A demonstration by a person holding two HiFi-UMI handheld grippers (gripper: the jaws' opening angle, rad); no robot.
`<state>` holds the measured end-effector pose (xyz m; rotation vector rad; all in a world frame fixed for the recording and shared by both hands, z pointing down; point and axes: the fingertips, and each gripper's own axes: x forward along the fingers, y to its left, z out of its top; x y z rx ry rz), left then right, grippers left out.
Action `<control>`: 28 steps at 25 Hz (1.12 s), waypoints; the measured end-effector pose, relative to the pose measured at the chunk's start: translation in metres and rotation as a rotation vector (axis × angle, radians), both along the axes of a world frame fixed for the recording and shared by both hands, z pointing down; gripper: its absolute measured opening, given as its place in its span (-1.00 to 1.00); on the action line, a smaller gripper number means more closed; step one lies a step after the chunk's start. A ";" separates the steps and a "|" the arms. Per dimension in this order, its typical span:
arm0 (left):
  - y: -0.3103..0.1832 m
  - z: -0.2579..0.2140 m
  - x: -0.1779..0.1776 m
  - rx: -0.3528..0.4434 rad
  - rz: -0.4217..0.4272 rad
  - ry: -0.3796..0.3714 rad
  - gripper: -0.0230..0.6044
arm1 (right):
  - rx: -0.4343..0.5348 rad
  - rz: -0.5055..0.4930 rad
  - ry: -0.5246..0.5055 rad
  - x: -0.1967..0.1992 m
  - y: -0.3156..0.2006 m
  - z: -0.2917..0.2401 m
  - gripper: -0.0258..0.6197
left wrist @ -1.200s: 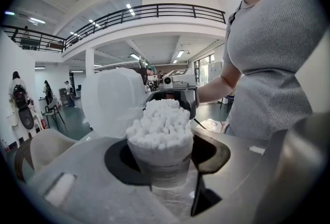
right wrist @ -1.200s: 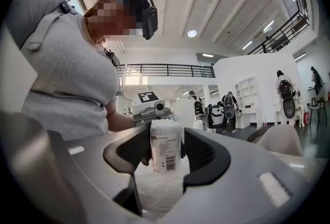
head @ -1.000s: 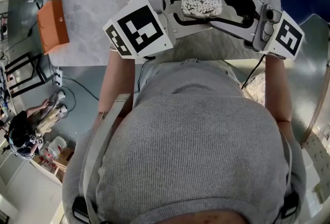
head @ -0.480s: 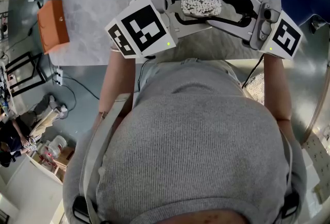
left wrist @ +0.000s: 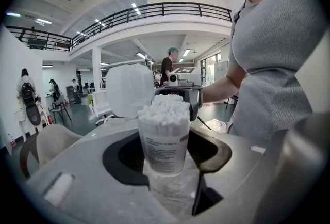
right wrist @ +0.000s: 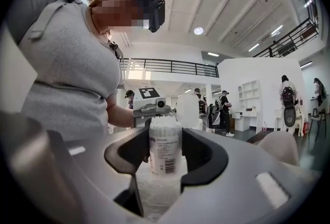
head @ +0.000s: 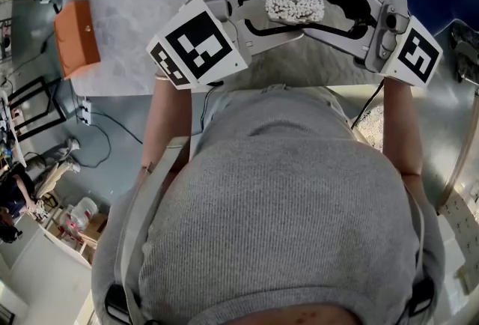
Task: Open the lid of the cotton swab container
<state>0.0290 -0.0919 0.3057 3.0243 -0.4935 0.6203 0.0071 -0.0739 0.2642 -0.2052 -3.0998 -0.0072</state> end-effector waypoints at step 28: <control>0.003 -0.020 -0.024 0.039 -0.031 0.077 -0.22 | 0.002 0.007 0.008 0.002 -0.002 0.004 -0.31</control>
